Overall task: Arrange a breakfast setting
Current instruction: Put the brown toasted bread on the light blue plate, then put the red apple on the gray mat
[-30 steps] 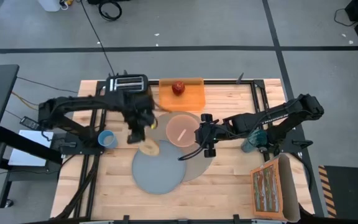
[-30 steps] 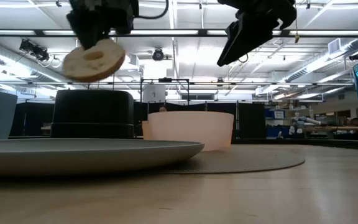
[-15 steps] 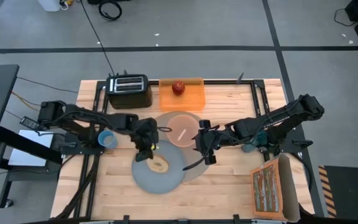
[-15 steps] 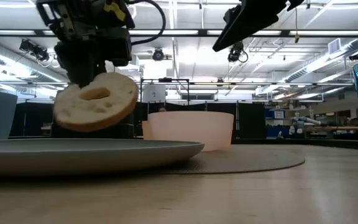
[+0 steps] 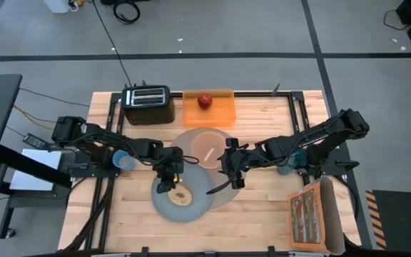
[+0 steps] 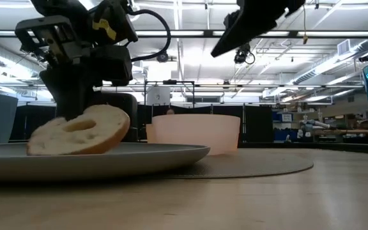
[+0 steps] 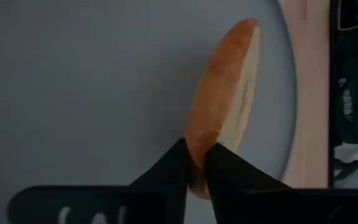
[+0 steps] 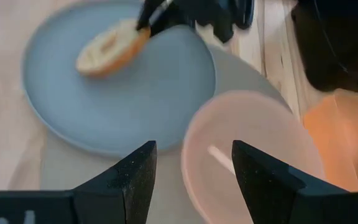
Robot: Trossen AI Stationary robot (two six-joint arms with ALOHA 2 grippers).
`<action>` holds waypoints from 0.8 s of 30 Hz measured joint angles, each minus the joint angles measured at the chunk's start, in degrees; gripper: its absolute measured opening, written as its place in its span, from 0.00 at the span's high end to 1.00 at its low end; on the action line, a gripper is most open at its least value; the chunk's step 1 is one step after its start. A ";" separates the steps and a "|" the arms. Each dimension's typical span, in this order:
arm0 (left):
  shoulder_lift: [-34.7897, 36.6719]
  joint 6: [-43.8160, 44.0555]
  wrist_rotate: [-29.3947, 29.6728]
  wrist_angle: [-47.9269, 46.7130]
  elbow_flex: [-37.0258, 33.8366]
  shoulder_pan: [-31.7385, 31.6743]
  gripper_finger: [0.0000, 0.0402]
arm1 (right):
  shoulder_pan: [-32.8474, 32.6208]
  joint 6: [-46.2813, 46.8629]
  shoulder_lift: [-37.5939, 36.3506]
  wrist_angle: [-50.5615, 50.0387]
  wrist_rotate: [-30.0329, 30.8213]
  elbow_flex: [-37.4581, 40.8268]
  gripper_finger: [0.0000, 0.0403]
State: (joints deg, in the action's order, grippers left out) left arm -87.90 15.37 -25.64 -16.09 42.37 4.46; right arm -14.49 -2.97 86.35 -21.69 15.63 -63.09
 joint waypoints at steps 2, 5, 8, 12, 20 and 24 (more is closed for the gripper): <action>0.14 -0.85 0.31 -0.52 -0.01 -0.17 0.79 | 0.46 -0.01 -0.05 0.94 0.23 -0.07 0.45; 1.54 -2.41 0.19 -1.49 0.04 -0.81 0.70 | 1.54 -0.01 -0.34 1.48 3.65 -0.09 0.43; 3.98 -4.26 -0.01 -5.32 0.01 -2.15 0.64 | 3.88 -0.10 -0.46 3.71 7.38 -0.11 0.43; 9.77 -6.29 0.20 -11.74 -0.02 -4.79 0.63 | 9.09 -0.23 -0.31 7.76 9.70 -0.11 0.44; 24.03 -13.59 8.98 -6.18 -0.16 -6.64 0.65 | 24.15 -2.01 1.13 18.34 5.59 -0.15 0.48; 27.80 -16.97 9.55 10.51 -4.07 -7.12 0.65 | 30.43 -3.84 5.55 23.63 -0.56 -0.53 0.48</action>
State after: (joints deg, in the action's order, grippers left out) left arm -60.09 -1.60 -16.09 -5.58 38.30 -2.66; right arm 15.93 -6.81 91.90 1.94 15.06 -63.62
